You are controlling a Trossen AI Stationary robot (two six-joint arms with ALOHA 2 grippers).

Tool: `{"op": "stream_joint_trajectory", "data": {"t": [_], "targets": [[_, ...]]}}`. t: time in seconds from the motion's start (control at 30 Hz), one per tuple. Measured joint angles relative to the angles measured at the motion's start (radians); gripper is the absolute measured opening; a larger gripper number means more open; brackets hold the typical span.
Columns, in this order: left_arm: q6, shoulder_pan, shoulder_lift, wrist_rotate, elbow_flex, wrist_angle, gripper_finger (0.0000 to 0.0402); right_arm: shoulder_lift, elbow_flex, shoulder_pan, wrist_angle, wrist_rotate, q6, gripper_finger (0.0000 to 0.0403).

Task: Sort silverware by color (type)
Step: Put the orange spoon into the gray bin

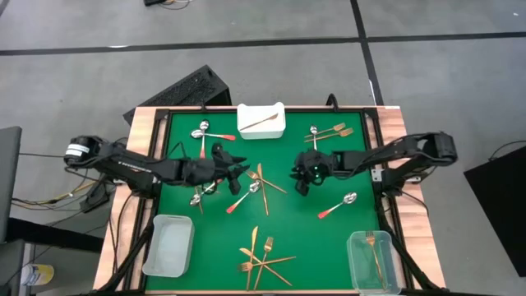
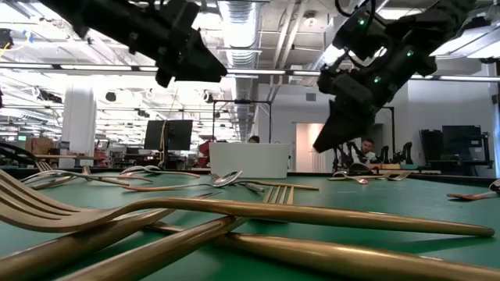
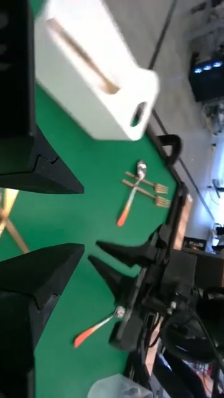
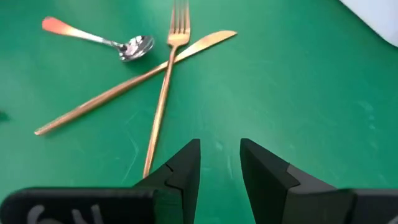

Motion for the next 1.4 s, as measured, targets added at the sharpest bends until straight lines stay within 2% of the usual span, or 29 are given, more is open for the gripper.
{"op": "stream_joint_trajectory", "data": {"t": [0.13, 0.37, 0.53, 0.73, 0.93, 1.03, 1.2, 1.4], "targets": [[-0.096, -0.078, 0.000, -0.078, 0.000, -0.024, 0.0125, 0.043, 0.000, -0.036, 0.060, -0.009, -0.006, 0.0136], [-0.202, -0.171, 0.000, -0.203, 0.000, -0.042, 0.0125, 0.044, 0.000, -0.070, 0.066, -0.105, -0.066, 0.0136], [-0.282, -0.209, 0.000, -0.278, 0.000, -0.066, 0.0125, 0.044, 0.000, -0.079, 0.071, -0.103, -0.080, 0.0136], [-0.408, -0.244, 0.000, -0.272, 0.000, -0.110, 0.0125, 0.045, 0.000, -0.066, 0.081, -0.104, -0.075, 0.0136], [-0.528, -0.288, 0.001, -0.269, -0.001, -0.180, 0.0125, 0.149, 0.011, -0.027, 0.267, -0.105, -0.072, 0.0136], [-0.537, -0.306, 0.001, -0.281, -0.001, -0.187, 0.0125, 0.229, 0.059, 0.002, 0.284, -0.105, -0.089, 0.0136], [-0.464, -0.323, 0.005, -0.261, -0.014, -0.265, 0.0125, 0.341, 0.196, 0.050, 0.290, -0.106, -0.148, 0.0136], [-0.521, -0.329, 0.070, -0.259, -0.022, -0.269, 0.0125, 0.419, 0.344, 0.006, 0.197, -0.137, 0.075, 0.0144]]}}
